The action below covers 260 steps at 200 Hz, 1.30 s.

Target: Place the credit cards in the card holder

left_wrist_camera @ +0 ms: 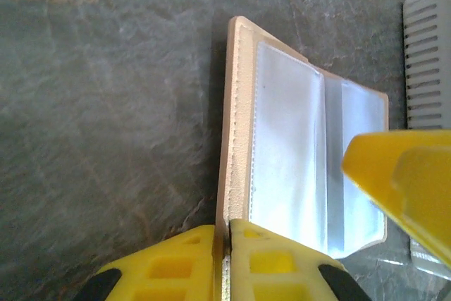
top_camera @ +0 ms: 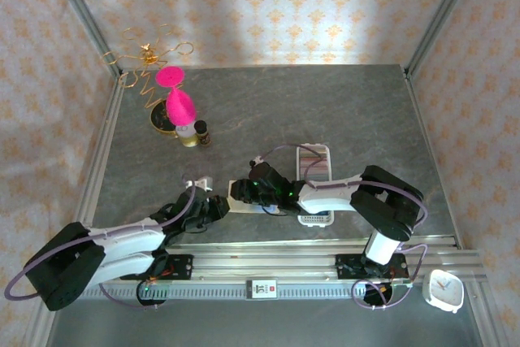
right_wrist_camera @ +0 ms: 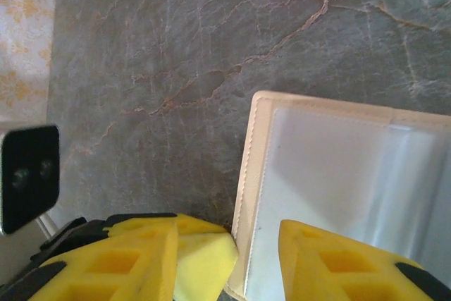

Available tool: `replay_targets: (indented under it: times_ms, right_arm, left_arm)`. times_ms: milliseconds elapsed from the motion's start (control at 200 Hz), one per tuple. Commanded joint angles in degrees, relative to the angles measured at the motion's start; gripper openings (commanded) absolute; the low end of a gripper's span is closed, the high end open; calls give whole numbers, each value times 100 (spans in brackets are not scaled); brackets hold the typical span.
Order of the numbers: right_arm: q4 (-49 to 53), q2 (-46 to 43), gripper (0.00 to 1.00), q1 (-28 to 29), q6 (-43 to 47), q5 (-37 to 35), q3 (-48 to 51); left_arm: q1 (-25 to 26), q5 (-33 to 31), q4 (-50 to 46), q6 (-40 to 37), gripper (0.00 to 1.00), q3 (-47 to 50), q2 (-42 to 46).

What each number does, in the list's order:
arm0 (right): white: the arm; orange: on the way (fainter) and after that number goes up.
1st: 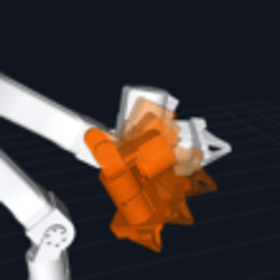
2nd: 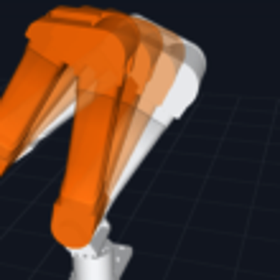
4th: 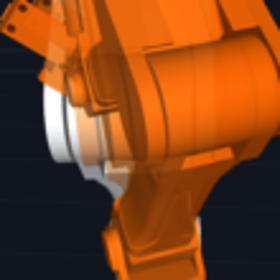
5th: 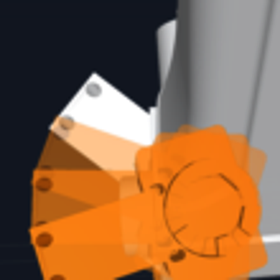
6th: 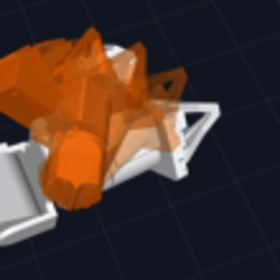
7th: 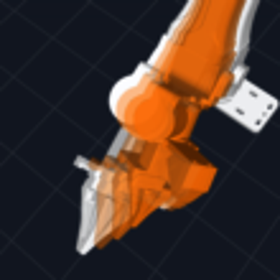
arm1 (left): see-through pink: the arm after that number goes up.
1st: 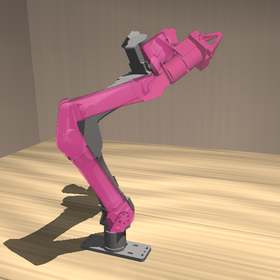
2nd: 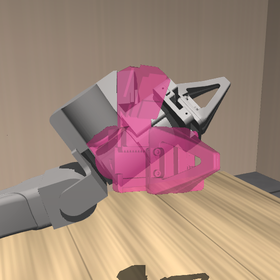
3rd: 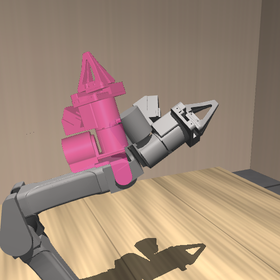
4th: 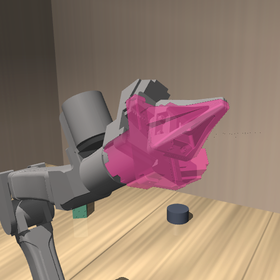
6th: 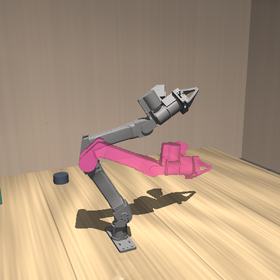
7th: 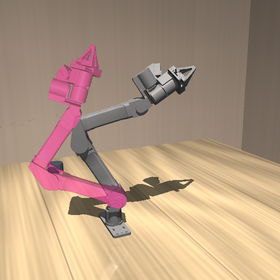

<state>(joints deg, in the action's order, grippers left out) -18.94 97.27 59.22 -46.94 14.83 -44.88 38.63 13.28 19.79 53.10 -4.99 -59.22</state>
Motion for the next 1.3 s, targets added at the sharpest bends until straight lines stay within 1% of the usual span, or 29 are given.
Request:
replay_targets:
  times_ms: [0, 85, 190, 360, 420, 475, 511, 541, 586, 626, 711, 776, 816, 886, 966, 1046, 1091, 1101, 1106, 1116, 1136, 1146, 1161, 1221, 1296]
  right_arm:
    - [-111, -200, 42, 37, -2, -134, -33]
    - [-13, -494, 43, 37, 219, -307, 6]
    - [344, -910, 43, 34, 791, -579, -51]
    - [1095, -1859, 44, 37, 2394, -544, -304]
    - [1409, -2265, 46, 37, 2951, -719, -363]
    - [1421, -2681, 47, 32, 3554, -745, -226]
    - [1348, -2918, 49, 37, 4023, -630, -35]
    - [1300, -3292, 51, 37, 4449, -525, 145]
    - [1261, -3693, 57, 37, 5140, -447, 399]
    - [1333, -4021, 59, 37, 5805, -393, 559]
    - [2042, -4682, 60, 37, 7613, -71, 667]
    - [2868, -5018, 67, 37, 9015, 68, 623]
    - [3394, -5128, 70, 33, 9475, -75, 501]
    - [4258, -5286, 71, 34, 9979, -323, 435]
    - [5037, -5358, 73, 35, 10414, -899, 553]
    - [5412, -5426, 75, 22, 10741, -1651, 905]
    - [5501, -5471, 77, -32, 10906, -1894, 1111]
    - [5505, -5484, 78, -57, 10925, -1922, 1146]
    - [5497, -5487, 81, -72, 10929, -1935, 1165]
    - [5497, -5497, 84, -98, 10933, -1950, 1194]
    - [5485, -5506, 87, -165, 10939, -1953, 1247]
    - [5477, -5508, 95, -203, 10942, -1943, 1259]
    - [5467, -5509, 99, -262, 10962, -1917, 1286]
    - [5338, -5470, 100, -536, 11056, -1775, 1371]
    - [5104, -5336, 100, -736, 11124, -1731, 1480]
  left_arm:
    - [30, -142, -432, 62, 12, 63, 414]
    - [30, -379, -933, -42, 13, -33, 789]
    - [30, -674, -1331, -124, 17, -158, 1159]
    - [29, -1032, -1695, -212, 21, -380, 1458]
    - [27, -1081, -1625, -251, 21, -435, 1507]
    - [30, -1040, -1438, -290, 21, -471, 1519]
    - [28, -992, -1307, -296, 21, -491, 1499]
    - [30, -948, -1193, -300, 21, -509, 1485]
    - [28, -886, -1034, -322, 21, -530, 1437]
    - [26, -832, -945, -348, 21, -568, 1399]
    - [30, -690, -693, -363, 21, -608, 1308]
    - [24, -580, -452, -336, 21, -585, 1245]
    - [30, -530, -319, -302, 22, -558, 1206]
    - [30, -468, -136, -258, 22, -517, 1122]
    - [30, -390, -3, -255, 22, -490, 1029]
    - [26, -367, -47, -265, 22, -518, 970]
    - [30, -370, -79, -274, 23, -528, 971]
    - [26, -370, -74, -270, 23, -529, 967]
    - [28, -365, -73, -267, 23, -529, 966]
    - [25, -362, -72, -266, 23, -522, 963]
    - [26, -361, -45, -257, 23, -513, 965]
    - [29, -354, -23, -246, 23, -501, 961]
    - [29, -340, 4, -240, 23, -486, 956]
    - [28, -283, 139, -198, 23, -421, 923]
    - [29, -264, 204, -151, 23, -390, 862]
